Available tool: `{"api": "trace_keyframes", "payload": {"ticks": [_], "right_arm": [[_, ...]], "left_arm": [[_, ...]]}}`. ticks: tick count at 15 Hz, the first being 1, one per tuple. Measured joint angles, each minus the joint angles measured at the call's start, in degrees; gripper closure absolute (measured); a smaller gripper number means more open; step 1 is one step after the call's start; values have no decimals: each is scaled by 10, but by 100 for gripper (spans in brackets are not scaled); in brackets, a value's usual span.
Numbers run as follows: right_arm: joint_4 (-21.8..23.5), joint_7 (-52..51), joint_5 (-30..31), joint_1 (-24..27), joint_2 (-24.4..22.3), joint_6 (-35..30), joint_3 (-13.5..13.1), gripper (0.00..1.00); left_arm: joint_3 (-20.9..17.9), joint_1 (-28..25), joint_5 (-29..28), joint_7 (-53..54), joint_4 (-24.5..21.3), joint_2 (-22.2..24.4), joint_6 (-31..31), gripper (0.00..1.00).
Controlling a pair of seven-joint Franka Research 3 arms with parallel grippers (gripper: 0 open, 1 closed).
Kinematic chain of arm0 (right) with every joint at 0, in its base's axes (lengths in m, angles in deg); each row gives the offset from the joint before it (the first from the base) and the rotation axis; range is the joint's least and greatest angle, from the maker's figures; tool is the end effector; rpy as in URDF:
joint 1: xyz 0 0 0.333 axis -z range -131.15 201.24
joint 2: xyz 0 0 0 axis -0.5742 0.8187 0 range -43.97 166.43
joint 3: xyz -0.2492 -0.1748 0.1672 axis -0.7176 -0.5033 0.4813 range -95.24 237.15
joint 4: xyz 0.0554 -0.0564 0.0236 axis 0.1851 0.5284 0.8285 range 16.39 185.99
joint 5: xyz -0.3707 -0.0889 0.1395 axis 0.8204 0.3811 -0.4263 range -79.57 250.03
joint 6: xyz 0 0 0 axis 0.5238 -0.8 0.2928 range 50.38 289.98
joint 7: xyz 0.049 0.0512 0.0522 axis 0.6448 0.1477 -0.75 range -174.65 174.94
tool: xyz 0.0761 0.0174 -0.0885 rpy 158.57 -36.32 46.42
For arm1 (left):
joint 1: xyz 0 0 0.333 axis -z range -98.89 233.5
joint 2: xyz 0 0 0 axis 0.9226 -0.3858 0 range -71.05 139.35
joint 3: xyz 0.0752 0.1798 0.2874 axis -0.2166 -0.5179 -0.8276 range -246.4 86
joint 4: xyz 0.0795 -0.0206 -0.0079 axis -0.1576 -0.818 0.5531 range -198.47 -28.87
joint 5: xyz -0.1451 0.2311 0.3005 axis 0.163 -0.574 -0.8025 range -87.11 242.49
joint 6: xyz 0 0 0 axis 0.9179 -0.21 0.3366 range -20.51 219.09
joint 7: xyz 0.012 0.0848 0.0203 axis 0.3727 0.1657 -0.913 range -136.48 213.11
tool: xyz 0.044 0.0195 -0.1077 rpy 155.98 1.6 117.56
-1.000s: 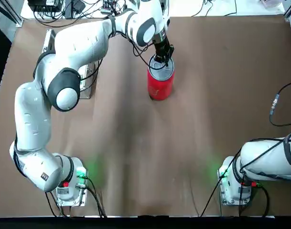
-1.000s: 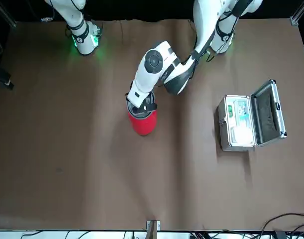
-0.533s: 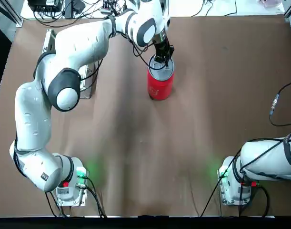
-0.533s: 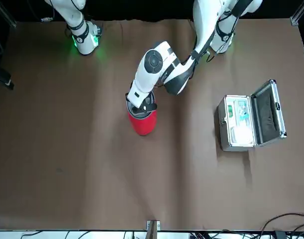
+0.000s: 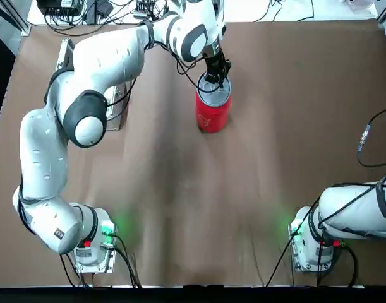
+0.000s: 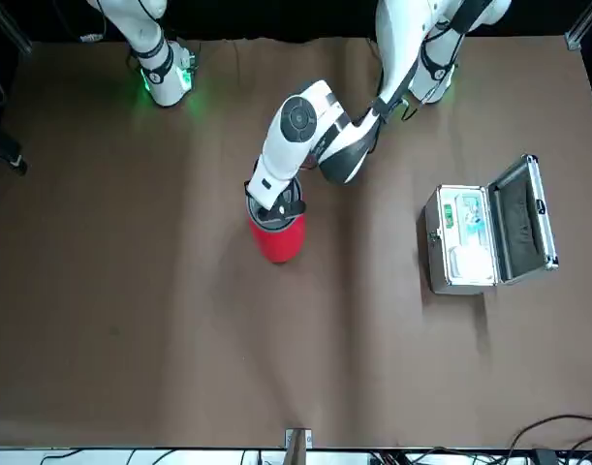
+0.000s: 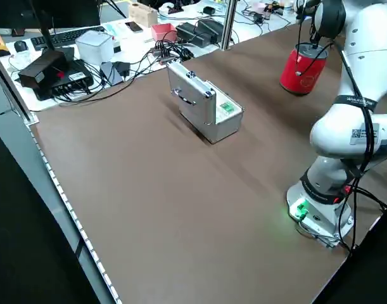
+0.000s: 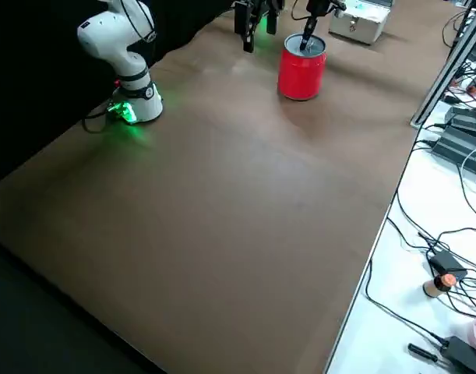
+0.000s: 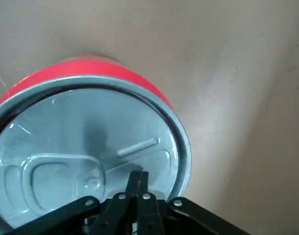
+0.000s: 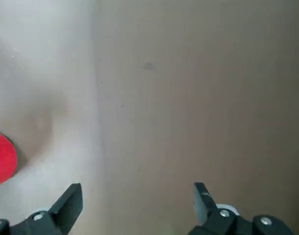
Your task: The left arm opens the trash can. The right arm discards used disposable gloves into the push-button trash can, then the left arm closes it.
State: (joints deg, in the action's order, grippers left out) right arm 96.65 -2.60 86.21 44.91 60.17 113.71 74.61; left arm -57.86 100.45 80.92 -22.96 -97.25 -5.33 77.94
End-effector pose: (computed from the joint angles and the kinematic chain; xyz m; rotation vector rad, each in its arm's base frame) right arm 0.5565 -0.0623 0.6785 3.1175 -0.0956 0.0687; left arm 0.5040 -0.6010 0.3849 2.7925 0.3294 -0.1924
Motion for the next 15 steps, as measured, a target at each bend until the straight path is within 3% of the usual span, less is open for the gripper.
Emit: {"api": "trace_keyframes", "payload": {"ticks": [15], "right_arm": [[0,0,0,0,0,0,1,0]], "left_arm": [[0,-1,0,-11,2,0,-1,98]]}}
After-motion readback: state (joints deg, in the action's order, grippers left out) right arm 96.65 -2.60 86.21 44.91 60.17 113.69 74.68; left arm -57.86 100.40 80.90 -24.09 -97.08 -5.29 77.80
